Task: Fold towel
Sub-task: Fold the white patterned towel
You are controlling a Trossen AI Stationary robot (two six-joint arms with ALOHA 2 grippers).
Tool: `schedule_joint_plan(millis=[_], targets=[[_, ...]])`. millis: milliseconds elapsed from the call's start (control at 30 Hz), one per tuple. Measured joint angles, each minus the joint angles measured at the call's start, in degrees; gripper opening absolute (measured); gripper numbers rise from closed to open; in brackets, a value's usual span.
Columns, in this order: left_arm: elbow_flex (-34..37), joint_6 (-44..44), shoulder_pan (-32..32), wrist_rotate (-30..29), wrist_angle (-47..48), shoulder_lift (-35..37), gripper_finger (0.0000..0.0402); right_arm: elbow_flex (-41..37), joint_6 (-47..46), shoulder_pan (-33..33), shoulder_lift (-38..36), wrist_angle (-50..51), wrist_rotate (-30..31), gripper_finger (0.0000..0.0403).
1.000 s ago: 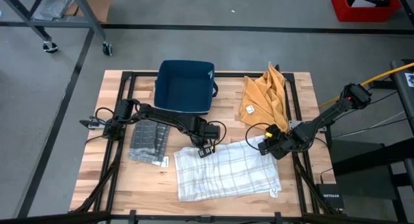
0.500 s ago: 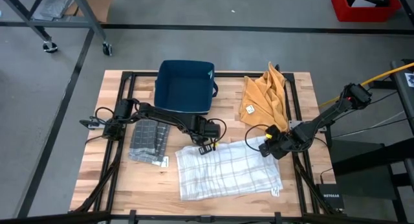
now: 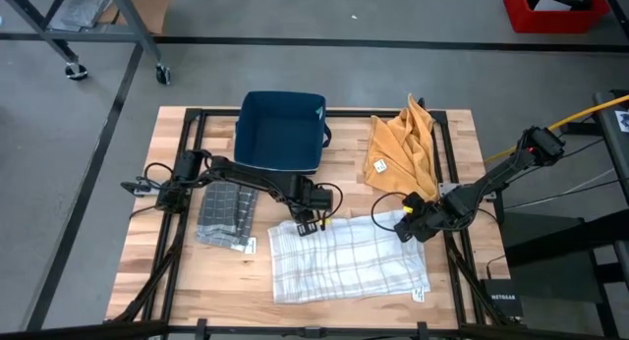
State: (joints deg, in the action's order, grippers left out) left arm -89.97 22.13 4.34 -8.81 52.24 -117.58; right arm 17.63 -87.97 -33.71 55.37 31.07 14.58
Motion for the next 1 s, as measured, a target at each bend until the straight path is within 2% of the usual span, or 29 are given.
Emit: schedule_joint_plan(millis=[133, 267, 433, 667, 733, 867, 1000], targets=[[-0.02, 5.13, 0.07, 4.9, 2.12, 0.17, 0.0155, 0.04, -0.03, 0.0, -0.04, -0.48, 0.21, 0.0189], [-0.02, 7.69, -0.01, 8.62, 4.54, 1.26, 0.0153, 0.04, 0.72, -0.04, -0.07, -0.78, 0.96, 0.0213], [-0.02, 6.18, 0.18, 9.04, 4.67, 4.47, 0.0142, -0.05, 2.8, 0.0, -1.13, -0.35, 2.29, 0.0218], [-0.02, 5.06, 0.18, 8.6, 3.82, 11.65, 0.0138, -0.05, 3.07, 0.0, -6.78, 1.73, 5.37, 0.0218], [-0.04, 3.34, 0.33, 8.56, 3.85, 13.33, 0.0138, 0.29, 3.1, 0.0, -8.98, 5.0, 5.81, 0.0218], [-0.04, 3.41, 0.92, 8.24, 3.45, 14.66, 0.0138, 3.61, 2.95, 0.0, -13.43, 18.61, 5.95, 0.0218], [0.2, 8.72, 2.05, 8.18, -0.02, 13.95, 0.0138, 3.82, 3.25, -0.01, -17.63, 18.48, 5.9, 0.0218]])
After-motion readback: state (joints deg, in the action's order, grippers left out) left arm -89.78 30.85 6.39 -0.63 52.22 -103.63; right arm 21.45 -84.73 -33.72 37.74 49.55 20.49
